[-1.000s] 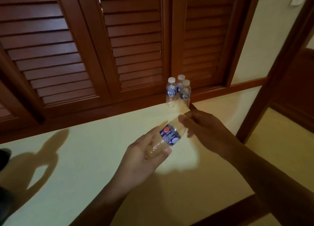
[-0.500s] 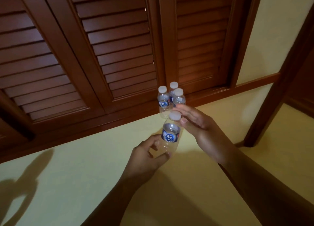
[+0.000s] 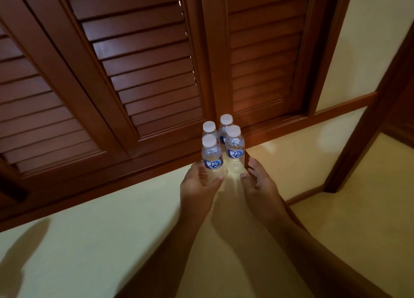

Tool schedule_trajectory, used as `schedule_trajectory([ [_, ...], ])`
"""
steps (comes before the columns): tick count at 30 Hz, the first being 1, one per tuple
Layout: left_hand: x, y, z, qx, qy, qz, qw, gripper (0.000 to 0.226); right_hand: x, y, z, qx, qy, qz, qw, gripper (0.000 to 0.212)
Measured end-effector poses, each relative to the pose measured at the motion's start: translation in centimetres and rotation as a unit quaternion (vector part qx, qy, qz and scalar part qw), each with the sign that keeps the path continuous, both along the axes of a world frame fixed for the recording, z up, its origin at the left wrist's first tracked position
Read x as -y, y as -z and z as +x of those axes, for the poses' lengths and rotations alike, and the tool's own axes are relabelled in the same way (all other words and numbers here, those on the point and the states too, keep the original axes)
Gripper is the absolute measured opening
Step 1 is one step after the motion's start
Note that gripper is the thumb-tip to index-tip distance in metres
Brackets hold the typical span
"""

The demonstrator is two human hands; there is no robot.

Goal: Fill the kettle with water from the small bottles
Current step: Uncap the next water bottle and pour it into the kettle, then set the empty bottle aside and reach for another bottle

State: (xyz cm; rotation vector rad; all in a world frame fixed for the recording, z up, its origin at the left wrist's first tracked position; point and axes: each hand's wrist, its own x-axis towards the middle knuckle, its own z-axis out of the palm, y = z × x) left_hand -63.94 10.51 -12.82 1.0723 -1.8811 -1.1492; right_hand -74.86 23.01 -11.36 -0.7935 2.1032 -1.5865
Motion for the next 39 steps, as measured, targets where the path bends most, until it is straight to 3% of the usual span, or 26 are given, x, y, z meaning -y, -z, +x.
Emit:
schedule_trajectory([
  [11, 0.4, 0.5, -1.2, 0.015, -0.014, -0.039, 0.999, 0.043, 0.6, 0.4, -0.3, -0.025, 0.004, 0.018, 1.0, 0.045],
  [17, 0.4, 0.3, -1.2, 0.032, -0.001, -0.053, 0.998, 0.043, 0.3, 0.4, -0.1, -0.027, 0.005, 0.011, 1.0, 0.052],
  [23, -0.4, -0.2, 1.9, 0.026, 0.014, -0.014, 0.999, 0.051, -2.0, 0.1, 2.4, -0.023, -0.002, 0.001, 1.0, 0.046],
  [27, -3.1, -1.6, 7.5, 0.018, 0.064, 0.013, 0.998, 0.036, -3.3, 0.4, 6.7, -0.087, -0.066, 0.03, 0.994, 0.051],
  [30, -5.3, -2.4, 12.7, 0.05, 0.082, -0.031, 0.995, 0.036, -3.6, 0.4, 10.4, -0.136, -0.143, 0.036, 0.98, 0.052],
  [33, -6.4, -2.1, 18.2, 0.092, 0.04, -0.071, 0.992, 0.044, -3.7, 0.1, 14.4, -0.166, -0.226, 0.03, 0.959, 0.05],
  [39, -8.4, -1.9, 30.2, 0.096, -0.076, -0.092, 0.988, 0.049, -2.3, 0.3, 23.7, -0.194, -0.374, -0.026, 0.906, 0.053],
])
